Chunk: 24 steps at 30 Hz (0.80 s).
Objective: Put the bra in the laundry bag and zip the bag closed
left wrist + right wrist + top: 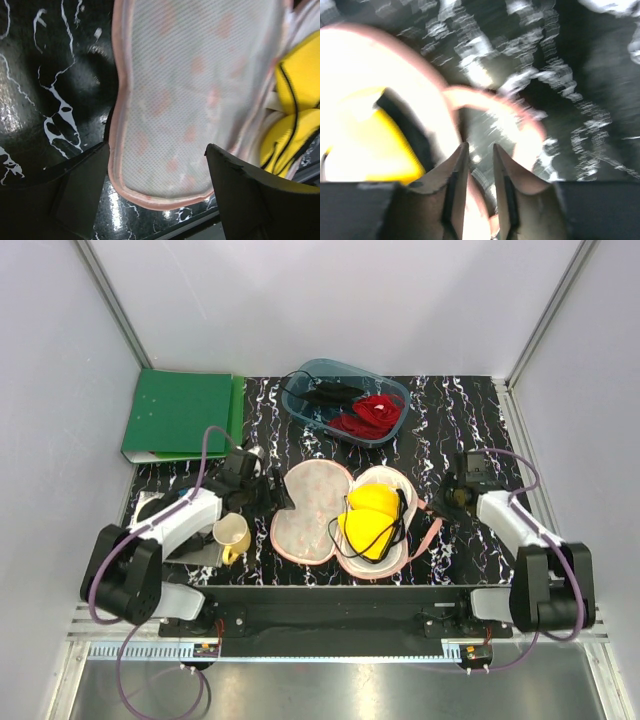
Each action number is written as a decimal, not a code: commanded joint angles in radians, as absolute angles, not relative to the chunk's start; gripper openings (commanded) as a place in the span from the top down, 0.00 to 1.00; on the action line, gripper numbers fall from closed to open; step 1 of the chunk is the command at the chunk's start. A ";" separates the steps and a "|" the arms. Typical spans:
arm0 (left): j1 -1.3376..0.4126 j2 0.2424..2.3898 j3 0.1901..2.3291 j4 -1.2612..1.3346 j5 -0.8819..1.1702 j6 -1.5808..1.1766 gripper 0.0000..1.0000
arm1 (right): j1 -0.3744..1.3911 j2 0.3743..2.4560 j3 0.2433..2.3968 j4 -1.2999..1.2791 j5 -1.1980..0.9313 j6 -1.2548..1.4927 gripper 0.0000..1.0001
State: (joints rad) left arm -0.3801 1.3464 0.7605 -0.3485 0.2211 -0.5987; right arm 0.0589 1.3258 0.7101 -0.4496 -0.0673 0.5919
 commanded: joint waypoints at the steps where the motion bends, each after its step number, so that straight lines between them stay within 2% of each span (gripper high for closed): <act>1: -0.376 1.413 0.749 -0.333 0.199 -0.584 0.20 | 0.075 1.149 0.678 -0.454 -0.270 0.535 0.63; 7: -0.393 1.471 0.738 -0.302 0.166 -0.618 0.23 | 0.144 1.066 0.609 -0.457 -0.351 0.609 0.66; 11: -0.411 1.496 0.733 -0.275 0.186 -0.637 0.27 | 0.205 1.097 0.581 -0.384 -0.360 0.643 0.66; 17: -0.433 1.532 0.733 -0.252 0.181 -0.637 0.33 | 0.224 1.155 0.580 -0.336 -0.370 0.629 0.52; 24: -0.433 1.548 0.745 -0.245 0.181 -0.624 0.64 | 0.235 1.222 0.583 -0.299 -0.356 0.611 0.51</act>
State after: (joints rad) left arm -0.4278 1.5261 0.7418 -0.2569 0.1936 -0.6338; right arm 0.2195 1.1957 0.5774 -0.3531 -0.3584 0.6277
